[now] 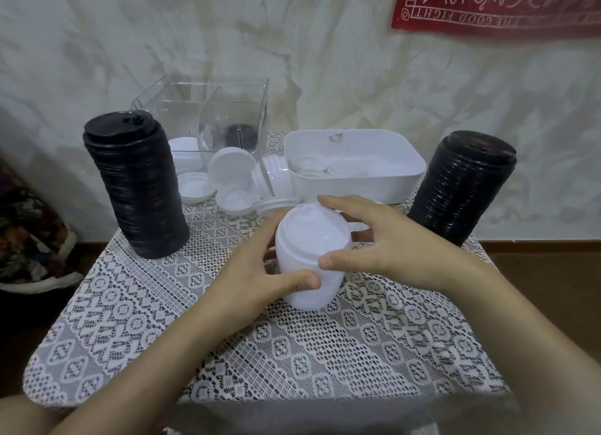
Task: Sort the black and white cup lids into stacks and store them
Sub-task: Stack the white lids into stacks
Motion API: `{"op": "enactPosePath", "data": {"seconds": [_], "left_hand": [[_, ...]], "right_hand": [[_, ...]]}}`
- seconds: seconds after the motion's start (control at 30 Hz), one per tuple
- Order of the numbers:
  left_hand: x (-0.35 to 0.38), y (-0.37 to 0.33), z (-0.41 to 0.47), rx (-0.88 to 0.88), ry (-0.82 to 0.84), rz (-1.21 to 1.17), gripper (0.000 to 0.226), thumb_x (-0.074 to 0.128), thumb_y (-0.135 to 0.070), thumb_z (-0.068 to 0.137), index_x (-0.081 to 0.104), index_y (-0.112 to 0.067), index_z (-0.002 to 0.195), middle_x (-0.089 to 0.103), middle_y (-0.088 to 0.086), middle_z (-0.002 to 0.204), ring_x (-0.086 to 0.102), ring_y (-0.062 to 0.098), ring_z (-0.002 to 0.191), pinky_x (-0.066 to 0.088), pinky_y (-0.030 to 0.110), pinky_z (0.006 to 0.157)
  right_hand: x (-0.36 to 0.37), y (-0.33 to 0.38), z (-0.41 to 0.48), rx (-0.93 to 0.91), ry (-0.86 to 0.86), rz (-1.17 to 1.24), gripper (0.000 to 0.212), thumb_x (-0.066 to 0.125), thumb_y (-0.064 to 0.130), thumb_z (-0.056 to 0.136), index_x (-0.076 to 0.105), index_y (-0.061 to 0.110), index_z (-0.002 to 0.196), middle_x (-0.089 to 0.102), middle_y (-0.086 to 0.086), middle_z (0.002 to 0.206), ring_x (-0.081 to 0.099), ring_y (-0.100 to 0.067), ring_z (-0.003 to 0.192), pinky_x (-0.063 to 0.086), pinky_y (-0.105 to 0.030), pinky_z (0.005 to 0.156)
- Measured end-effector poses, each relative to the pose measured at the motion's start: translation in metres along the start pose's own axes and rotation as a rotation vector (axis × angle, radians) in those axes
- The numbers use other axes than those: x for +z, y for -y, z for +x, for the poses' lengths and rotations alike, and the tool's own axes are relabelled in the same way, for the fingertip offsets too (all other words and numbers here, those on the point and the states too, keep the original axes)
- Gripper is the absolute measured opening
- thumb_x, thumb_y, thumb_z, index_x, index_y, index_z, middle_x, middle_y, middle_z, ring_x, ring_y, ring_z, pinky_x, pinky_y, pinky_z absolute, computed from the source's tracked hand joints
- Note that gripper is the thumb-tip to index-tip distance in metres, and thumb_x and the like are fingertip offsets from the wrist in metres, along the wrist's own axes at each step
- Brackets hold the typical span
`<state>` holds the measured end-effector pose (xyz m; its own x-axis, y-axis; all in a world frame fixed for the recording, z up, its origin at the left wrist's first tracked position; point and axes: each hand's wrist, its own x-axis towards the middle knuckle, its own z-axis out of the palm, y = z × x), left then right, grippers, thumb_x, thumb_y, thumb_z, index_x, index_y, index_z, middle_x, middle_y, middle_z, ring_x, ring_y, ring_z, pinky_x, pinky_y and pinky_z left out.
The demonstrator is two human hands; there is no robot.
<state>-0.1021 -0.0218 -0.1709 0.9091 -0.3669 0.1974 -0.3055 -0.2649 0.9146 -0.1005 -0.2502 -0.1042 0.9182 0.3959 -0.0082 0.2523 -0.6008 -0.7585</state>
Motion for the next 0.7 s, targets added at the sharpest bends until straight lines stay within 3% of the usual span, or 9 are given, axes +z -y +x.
{"op": "enactPosePath", "data": {"seconds": [0.13,0.27,0.43,0.5,0.57,0.63,0.7], "left_hand": [[0.001,-0.001,-0.001,-0.001,-0.023,-0.003,0.092,0.087,-0.054,0.061,0.048,-0.044,0.145,0.063,-0.02,0.136,0.06,0.004,0.127,0.051,0.033,0.105],[0.004,0.0,-0.001,0.003,-0.063,0.006,0.091,0.088,-0.053,0.061,0.05,-0.043,0.144,0.064,-0.018,0.135,0.06,0.006,0.127,0.052,0.043,0.106],[-0.001,-0.002,0.0,-0.006,-0.025,-0.013,0.103,0.083,-0.071,0.059,0.04,-0.05,0.15,0.055,-0.027,0.143,0.055,0.0,0.131,0.05,0.035,0.106],[-0.001,-0.003,-0.001,0.01,-0.016,-0.006,0.096,0.075,-0.078,0.066,0.039,-0.049,0.15,0.053,-0.027,0.145,0.053,0.0,0.133,0.05,0.033,0.106],[0.0,-0.004,-0.001,0.021,-0.02,0.009,0.081,0.07,-0.069,0.075,0.041,-0.049,0.148,0.053,-0.027,0.145,0.053,0.001,0.134,0.049,0.035,0.107],[0.0,-0.005,-0.002,0.016,-0.02,0.005,0.076,0.07,-0.065,0.076,0.043,-0.051,0.146,0.053,-0.029,0.144,0.052,-0.001,0.133,0.047,0.031,0.106],[-0.001,-0.006,-0.002,0.008,-0.018,-0.004,0.076,0.071,-0.064,0.075,0.044,-0.052,0.144,0.054,-0.03,0.142,0.053,-0.004,0.132,0.046,0.025,0.102]], "right_hand": [[0.006,-0.004,0.003,-0.004,-0.01,0.057,0.097,0.082,0.065,0.06,0.049,0.041,0.148,0.056,0.027,0.14,0.055,0.004,0.129,0.046,-0.036,0.114],[0.011,-0.006,0.003,-0.003,-0.117,-0.018,0.086,0.081,0.073,0.053,0.055,0.05,0.131,0.062,0.028,0.122,0.064,0.001,0.113,0.054,-0.039,0.102],[0.012,-0.012,0.004,0.003,-0.111,0.078,0.085,0.084,0.069,0.051,0.058,0.046,0.129,0.064,0.025,0.119,0.067,0.002,0.107,0.057,-0.035,0.097],[0.007,-0.014,0.005,-0.001,-0.074,0.155,0.082,0.083,0.067,0.058,0.059,0.043,0.133,0.065,0.021,0.125,0.066,0.001,0.111,0.055,-0.031,0.1],[0.0,-0.018,0.007,0.018,-0.134,0.204,0.067,0.077,0.068,0.077,0.062,0.038,0.134,0.067,0.019,0.127,0.069,-0.003,0.109,0.055,-0.032,0.101],[-0.006,-0.025,0.011,0.053,-0.263,0.198,0.045,0.068,0.058,0.09,0.067,0.034,0.128,0.07,0.021,0.114,0.072,-0.007,0.098,0.058,-0.034,0.094],[-0.008,-0.037,0.016,0.084,-0.37,0.011,0.028,0.067,0.043,0.096,0.071,0.034,0.122,0.069,0.029,0.097,0.068,-0.001,0.083,0.057,-0.035,0.086]]}}
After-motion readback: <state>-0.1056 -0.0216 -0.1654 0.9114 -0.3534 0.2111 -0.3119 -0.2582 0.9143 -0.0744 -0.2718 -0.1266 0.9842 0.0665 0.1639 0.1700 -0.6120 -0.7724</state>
